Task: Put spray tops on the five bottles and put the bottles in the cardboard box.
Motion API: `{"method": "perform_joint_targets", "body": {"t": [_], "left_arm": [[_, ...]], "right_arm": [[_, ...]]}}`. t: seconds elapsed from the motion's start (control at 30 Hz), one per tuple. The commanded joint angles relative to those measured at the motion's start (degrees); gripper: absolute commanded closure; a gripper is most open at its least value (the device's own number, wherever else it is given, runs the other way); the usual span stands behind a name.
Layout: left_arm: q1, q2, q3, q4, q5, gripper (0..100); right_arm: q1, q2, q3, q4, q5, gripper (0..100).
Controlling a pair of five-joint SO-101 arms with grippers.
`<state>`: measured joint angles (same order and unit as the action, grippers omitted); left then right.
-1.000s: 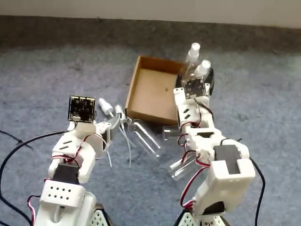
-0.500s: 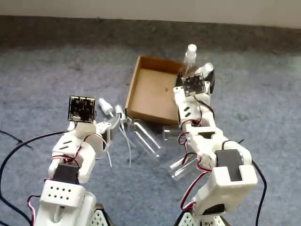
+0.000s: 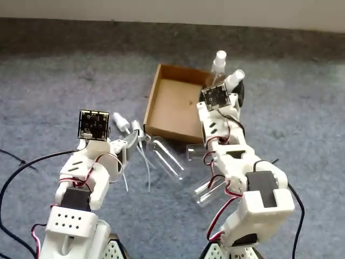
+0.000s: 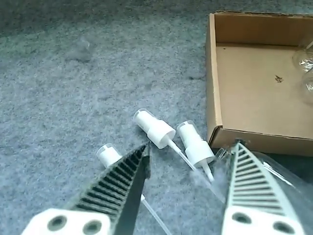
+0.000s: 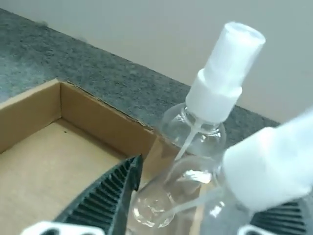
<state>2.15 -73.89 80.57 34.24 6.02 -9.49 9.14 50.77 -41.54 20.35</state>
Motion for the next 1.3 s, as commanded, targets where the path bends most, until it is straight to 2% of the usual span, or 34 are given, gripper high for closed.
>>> {"method": "perform_joint_targets", "body": {"t": [0.0,0.2,0.83,1.27], "left_arm": [[0.9,-0.8,-0.3,-1.1,0.1,75],[0.9,-0.7,-0.3,-1.1,0.1,75],[1.0,-0.7,-0.3,-1.1,0.0,75],[1.0,-0.7,-0.3,-1.1,0.0,75]], "right_arm": [[-0.2,-3.6,-4.9,2.6,0.9,66.6],[-0.3,-3.6,-8.4,7.2,0.8,66.6],[0.0,-3.8,-8.5,6.9,0.7,66.6],[0.0,-10.8,-8.4,12.0,0.6,66.6]]}}
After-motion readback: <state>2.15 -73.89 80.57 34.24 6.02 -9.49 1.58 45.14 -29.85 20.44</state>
